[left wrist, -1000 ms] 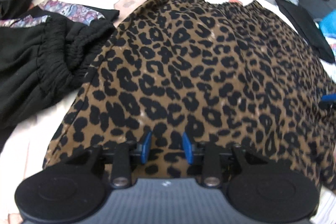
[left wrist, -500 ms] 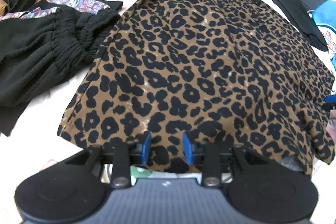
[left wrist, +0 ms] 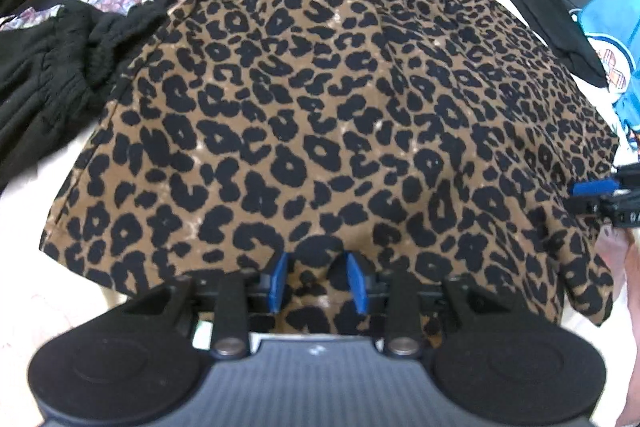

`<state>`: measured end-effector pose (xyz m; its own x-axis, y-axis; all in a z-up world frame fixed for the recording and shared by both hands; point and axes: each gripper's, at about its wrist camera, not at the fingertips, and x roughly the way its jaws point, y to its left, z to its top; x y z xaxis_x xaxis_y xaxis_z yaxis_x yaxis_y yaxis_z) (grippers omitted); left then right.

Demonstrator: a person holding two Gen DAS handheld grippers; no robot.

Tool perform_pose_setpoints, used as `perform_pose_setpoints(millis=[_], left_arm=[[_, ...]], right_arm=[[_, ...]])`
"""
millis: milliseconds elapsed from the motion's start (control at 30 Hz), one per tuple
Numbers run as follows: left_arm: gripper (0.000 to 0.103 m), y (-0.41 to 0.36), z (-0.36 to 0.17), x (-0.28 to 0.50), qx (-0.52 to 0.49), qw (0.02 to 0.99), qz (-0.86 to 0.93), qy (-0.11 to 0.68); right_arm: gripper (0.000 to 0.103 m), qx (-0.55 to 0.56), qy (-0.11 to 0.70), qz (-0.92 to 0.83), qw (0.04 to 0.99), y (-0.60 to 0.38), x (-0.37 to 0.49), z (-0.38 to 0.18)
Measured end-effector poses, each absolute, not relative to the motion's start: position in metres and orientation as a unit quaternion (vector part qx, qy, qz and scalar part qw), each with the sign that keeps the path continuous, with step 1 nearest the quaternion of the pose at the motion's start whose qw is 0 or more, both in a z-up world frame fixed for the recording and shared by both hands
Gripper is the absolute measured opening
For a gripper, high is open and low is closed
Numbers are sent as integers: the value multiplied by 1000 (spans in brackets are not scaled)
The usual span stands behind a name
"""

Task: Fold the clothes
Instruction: 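Open both grippers and smooth the trousers hem flat on the blanket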

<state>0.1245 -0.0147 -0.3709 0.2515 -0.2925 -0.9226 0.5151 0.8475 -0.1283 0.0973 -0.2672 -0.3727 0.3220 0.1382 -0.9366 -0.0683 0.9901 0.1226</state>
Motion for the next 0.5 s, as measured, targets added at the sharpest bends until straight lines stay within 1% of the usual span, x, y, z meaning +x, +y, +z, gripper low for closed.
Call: perform_pose_setpoints(millis=[100,167,233,300,500], left_arm=[[35,-10,-363,126,89,783,-250,563],[35,0,-352,128,74,796,-235,554],[35,14,-340,132,60,811,-213,542],[35,33,-331,139,44,825,-183,533],[35,93,-316,167,15,852,-104,513]], right_arm=[[37,46,596,53,800,-271,95,-370],[36,53,606,49,792,-274,94,-366],[31,55,611,43,789,-275,92,-362],[28,70,602,40,795,-278,90,-353],[28,103,565,34,818,-284,85,-328]])
